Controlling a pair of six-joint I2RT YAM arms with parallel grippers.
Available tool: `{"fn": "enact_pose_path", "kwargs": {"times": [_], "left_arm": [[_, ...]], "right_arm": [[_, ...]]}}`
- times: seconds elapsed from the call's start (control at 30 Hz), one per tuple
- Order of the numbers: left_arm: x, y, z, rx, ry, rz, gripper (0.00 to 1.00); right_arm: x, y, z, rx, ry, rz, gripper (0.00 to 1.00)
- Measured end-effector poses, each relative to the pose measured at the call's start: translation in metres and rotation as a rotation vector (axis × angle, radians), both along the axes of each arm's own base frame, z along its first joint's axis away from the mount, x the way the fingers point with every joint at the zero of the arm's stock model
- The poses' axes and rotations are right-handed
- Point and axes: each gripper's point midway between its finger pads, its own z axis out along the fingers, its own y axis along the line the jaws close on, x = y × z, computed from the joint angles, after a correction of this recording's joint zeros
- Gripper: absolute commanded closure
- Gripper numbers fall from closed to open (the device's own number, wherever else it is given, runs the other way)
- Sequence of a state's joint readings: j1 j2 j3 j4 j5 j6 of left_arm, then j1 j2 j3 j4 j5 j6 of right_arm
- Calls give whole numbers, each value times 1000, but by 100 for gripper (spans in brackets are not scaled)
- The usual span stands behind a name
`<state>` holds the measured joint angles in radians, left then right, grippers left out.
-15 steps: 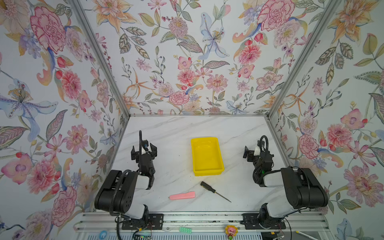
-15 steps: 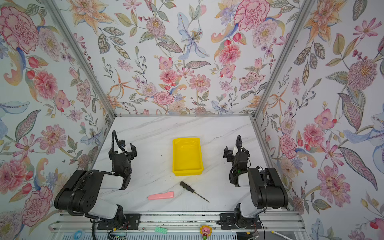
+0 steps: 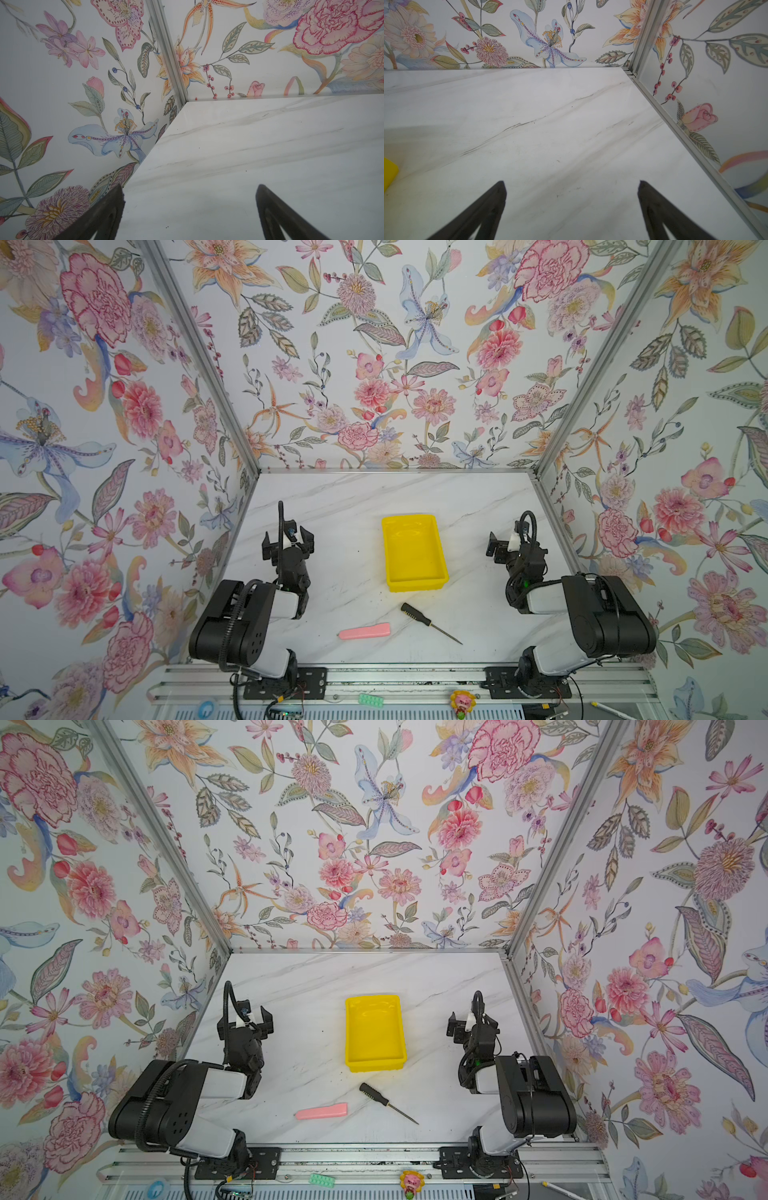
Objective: Put the screwdriver in the bin
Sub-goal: Pick up the screwdriver from the bottom-center of the table.
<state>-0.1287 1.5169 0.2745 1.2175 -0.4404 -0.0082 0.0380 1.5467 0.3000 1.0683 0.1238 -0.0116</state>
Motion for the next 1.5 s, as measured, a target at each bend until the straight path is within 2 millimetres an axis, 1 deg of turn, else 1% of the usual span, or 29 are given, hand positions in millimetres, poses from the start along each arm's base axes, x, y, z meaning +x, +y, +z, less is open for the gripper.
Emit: {"fn": "enact_pose_path", "kwargs": {"times": [0.5, 0.63, 0.7, 0.77, 0.9, 0.97, 1.0, 1.03, 1.1, 1.13, 1.2, 1.27, 1.33, 1.4, 1.5], "left_arm": [[0, 0, 0, 0, 0, 0, 1], [2, 0, 0, -7, 24, 4, 1], [6, -1, 10, -16, 26, 2, 1], [7, -2, 25, -38, 8, -6, 1], [7, -9, 59, -111, -24, -38, 1], [8, -15, 74, -172, -23, -65, 1], [10, -19, 78, -198, -12, -79, 1], [12, -24, 83, -231, 4, -93, 1], [17, -38, 88, -289, 47, -137, 1], [19, -47, 89, -322, 72, -170, 1], [20, -64, 82, -378, 127, -235, 1], [15, -83, 66, -421, 205, -292, 1], [8, -98, 50, -460, 279, -335, 1], [1, -108, 39, -497, 329, -363, 1], [-7, -112, 29, -534, 382, -370, 1]], "right_arm": [[0, 0, 0, 0, 0, -1, 1], [-3, 1, 3, -14, 15, -14, 1], [-3, 7, 15, -26, 19, -5, 1], [0, 15, 33, -34, 21, -3, 1], [6, 27, 81, -2, 40, -12, 1], [2, 34, 106, 33, 63, -13, 1], [-3, 38, 114, 46, 74, -10, 1], [-11, 47, 122, 64, 89, 6, 1], [-33, 69, 132, 94, 124, 66, 1], [-47, 84, 134, 103, 146, 111, 1], [-77, 114, 133, 112, 202, 212, 1], [-112, 147, 127, 103, 270, 337, 1], [-145, 174, 117, 79, 340, 451, 1], [-173, 194, 104, 43, 414, 545, 1], [-202, 218, 82, -31, 519, 649, 1]]}}
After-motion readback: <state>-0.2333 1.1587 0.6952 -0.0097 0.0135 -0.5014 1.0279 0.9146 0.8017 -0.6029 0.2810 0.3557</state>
